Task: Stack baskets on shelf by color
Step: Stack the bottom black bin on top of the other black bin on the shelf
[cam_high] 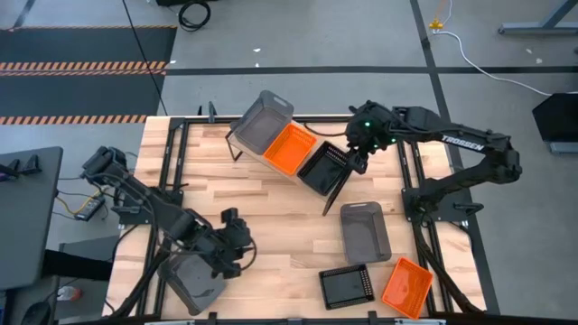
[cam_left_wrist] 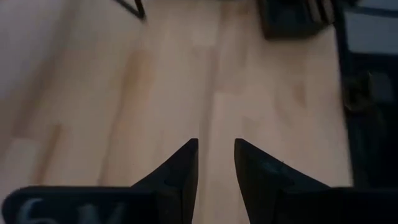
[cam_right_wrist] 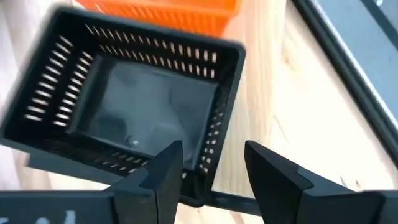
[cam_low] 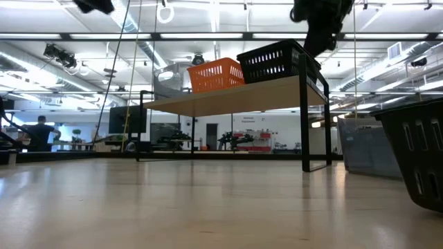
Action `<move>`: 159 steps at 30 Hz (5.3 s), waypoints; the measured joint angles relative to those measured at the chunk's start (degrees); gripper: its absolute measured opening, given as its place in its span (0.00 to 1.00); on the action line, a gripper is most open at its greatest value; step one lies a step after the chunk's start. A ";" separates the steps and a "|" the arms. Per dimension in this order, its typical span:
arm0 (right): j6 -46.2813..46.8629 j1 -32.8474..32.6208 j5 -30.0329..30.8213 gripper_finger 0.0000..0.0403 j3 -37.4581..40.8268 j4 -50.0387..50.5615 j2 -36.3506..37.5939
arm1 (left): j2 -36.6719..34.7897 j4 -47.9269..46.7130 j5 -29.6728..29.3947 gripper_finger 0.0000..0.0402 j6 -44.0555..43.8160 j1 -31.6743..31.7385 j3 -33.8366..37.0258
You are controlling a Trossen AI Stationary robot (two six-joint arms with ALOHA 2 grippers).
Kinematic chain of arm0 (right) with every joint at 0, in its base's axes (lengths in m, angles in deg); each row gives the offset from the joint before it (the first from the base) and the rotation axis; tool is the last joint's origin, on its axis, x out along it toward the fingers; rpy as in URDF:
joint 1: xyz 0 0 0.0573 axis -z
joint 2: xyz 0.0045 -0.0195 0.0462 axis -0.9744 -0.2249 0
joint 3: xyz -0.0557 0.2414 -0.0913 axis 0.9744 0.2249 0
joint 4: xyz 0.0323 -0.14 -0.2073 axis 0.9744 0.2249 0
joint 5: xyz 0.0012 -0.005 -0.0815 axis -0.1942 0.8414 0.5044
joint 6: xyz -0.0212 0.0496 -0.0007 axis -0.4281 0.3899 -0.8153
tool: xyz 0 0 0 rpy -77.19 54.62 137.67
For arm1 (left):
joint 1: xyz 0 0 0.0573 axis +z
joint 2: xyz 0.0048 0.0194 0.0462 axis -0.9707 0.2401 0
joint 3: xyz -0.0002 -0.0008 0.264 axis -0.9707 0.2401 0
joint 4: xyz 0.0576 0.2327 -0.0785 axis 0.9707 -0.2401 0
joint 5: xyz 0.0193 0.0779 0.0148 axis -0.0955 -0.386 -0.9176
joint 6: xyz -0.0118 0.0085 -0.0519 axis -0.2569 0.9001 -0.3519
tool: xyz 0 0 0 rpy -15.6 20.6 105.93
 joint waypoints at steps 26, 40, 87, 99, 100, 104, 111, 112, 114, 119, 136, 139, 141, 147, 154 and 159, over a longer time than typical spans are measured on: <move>21.71 -41.03 0.86 0.44 -2.51 6.02 -2.96 | -0.21 -7.76 7.56 0.27 -3.13 7.71 0.07; 26.41 -47.98 12.98 0.43 -2.51 2.68 -16.89 | -0.15 -11.39 29.51 0.27 -31.02 -2.10 0.07; 34.04 -57.23 22.39 0.43 -2.51 0.50 -20.65 | 29.07 -15.09 32.44 0.50 -45.46 -12.50 -13.55; 34.96 -59.08 22.39 0.43 -2.51 0.09 -20.65 | 31.87 -12.68 32.78 0.13 -30.08 -11.17 -13.53; 35.04 -59.12 22.39 0.43 -2.51 0.09 -20.65 | 31.83 -12.63 32.81 0.08 -29.76 -11.02 -13.53; 35.06 -59.33 22.39 0.43 -2.51 0.09 -20.65 | 31.70 -12.07 32.86 0.03 -27.36 -10.34 -13.55; 35.06 -59.35 22.39 0.43 -2.51 0.09 -20.65 | 31.70 -20.16 34.58 0.02 -20.11 -7.83 -19.43; 35.06 -59.33 22.39 0.43 -2.51 0.09 -20.65 | 31.70 -22.88 34.02 0.02 -18.40 -7.42 -21.07; 35.06 -59.33 22.39 0.43 -2.51 0.09 -20.65 | 31.70 -29.32 31.57 0.01 -14.92 -6.71 -24.91; 35.02 -59.33 22.39 0.43 -2.51 0.11 -20.65 | 31.70 -47.34 23.98 0.01 -8.80 -4.10 -35.71; 34.02 -59.33 22.41 0.43 -2.51 -0.27 -20.65 | 22.56 -49.75 7.79 0.01 18.46 8.83 -45.75; 33.18 -59.33 22.41 0.43 -2.51 -0.28 -20.66 | 20.35 -49.78 6.65 0.02 23.30 11.37 -45.72; 32.11 -59.30 22.53 0.43 -2.51 -0.28 -20.65 | 18.84 -49.83 5.45 0.02 27.28 13.15 -45.72; 31.33 -58.07 26.49 0.43 -2.51 -0.30 -20.65 | 14.41 -49.82 0.70 0.02 42.15 18.68 -45.72; 24.98 -55.72 28.99 0.43 -2.51 -0.01 -20.67 | 11.18 -49.82 -3.80 0.02 58.45 27.70 -45.72; 23.61 -54.49 28.83 0.43 -2.51 -1.26 -20.67 | 11.07 -49.72 -3.39 0.02 69.65 35.87 -45.66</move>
